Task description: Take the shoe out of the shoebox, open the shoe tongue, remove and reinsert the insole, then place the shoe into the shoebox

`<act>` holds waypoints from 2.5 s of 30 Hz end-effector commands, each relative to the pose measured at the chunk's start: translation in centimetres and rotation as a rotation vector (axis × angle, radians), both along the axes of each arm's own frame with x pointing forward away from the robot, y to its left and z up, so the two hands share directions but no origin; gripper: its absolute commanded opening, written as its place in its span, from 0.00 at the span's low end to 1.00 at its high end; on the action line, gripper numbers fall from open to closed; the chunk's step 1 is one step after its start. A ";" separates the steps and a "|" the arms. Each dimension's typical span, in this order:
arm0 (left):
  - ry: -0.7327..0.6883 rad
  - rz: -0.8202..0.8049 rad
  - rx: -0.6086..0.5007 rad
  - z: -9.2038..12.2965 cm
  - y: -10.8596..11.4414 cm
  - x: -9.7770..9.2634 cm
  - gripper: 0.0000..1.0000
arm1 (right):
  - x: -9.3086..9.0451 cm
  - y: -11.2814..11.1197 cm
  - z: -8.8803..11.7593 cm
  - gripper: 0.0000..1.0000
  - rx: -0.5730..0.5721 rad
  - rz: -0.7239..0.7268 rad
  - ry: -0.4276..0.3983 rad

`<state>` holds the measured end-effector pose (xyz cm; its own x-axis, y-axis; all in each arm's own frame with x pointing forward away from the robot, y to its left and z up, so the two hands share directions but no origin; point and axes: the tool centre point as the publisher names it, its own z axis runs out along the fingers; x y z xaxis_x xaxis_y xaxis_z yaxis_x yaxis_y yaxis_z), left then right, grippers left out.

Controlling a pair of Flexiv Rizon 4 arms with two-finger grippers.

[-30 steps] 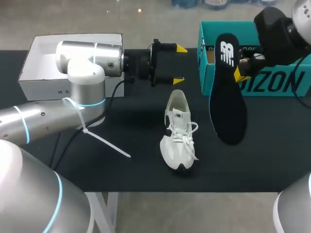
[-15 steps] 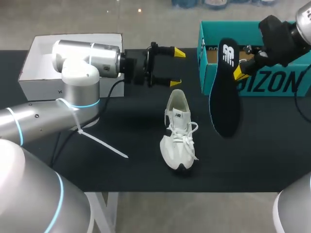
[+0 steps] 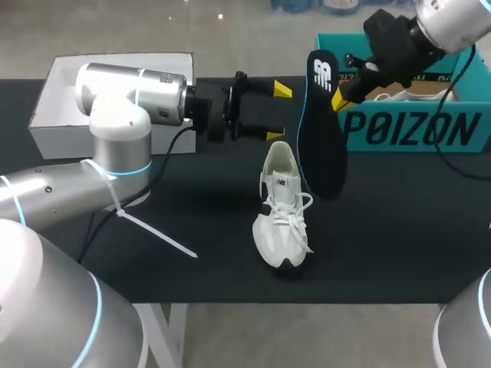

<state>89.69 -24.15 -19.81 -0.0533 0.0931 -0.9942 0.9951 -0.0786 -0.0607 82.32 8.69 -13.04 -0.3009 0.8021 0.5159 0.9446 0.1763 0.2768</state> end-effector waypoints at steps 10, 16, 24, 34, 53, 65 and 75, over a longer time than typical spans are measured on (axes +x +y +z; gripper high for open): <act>-0.018 0.013 -0.022 0.5 0.9 -0.2 1.00 | 3.5 1.5 -2.4 0.00 -0.054 0.062 0.166; -0.036 0.008 -0.025 1.1 0.9 -0.6 1.00 | 4.0 2.2 -3.5 0.00 -0.050 0.062 0.186; -0.046 0.008 -0.030 1.3 1.1 -1.0 1.00 | 5.0 3.2 -4.6 0.00 -0.034 0.058 0.213; -0.032 0.007 -0.013 0.7 0.6 -0.5 0.71 | 5.7 5.0 -4.2 0.00 -0.003 0.071 0.210; -0.024 0.011 -0.012 0.2 0.4 -0.3 0.00 | 5.5 5.1 -4.8 0.00 0.027 0.028 0.229; -0.016 0.026 -0.015 0.0 0.8 0.0 0.00 | 5.3 5.0 -4.8 1.00 0.029 -0.002 0.216; 0.005 0.030 -0.004 -0.4 1.1 0.5 0.00 | 3.2 2.4 -1.7 1.00 -0.059 -0.027 0.071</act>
